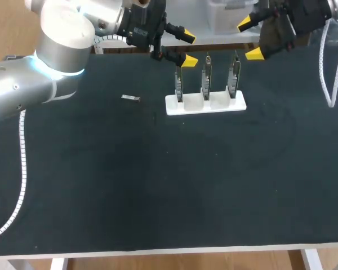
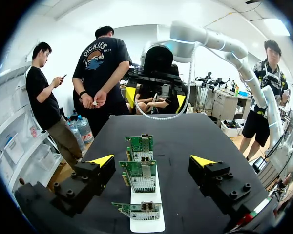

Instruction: Pick up the optical module with the left hand, and insert it into the network port with the right hand.

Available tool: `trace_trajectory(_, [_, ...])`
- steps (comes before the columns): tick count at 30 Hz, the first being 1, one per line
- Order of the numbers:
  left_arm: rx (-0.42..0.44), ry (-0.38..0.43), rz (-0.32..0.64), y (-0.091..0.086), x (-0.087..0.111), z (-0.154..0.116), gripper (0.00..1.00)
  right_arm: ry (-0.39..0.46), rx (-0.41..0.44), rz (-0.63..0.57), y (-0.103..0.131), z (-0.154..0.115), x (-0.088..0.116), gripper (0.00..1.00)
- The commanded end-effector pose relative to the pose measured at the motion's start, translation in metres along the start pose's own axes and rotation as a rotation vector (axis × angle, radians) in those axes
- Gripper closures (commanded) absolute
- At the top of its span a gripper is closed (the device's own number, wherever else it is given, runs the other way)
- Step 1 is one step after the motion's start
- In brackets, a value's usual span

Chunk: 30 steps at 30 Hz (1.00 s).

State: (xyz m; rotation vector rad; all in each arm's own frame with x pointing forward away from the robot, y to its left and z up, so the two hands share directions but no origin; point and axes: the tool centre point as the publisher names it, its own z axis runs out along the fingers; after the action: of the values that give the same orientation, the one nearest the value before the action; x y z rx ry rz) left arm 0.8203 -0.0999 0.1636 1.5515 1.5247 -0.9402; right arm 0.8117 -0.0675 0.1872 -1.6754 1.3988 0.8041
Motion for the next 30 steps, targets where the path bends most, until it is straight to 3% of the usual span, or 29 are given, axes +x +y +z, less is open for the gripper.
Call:
trace_trajectory(1, [0.005, 0.003, 0.001, 0.0023, -0.0007, 0.0006, 0.00, 0.008, 0.018, 0.004, 0.0088, -0.0009, -0.0005, 0.00])
trace_trajectory(30, [0.005, 0.003, 0.001, 0.0023, -0.0007, 0.0006, 0.00, 0.011, 0.017, 0.023, 0.0117, -0.0030, 0.0039, 0.00])
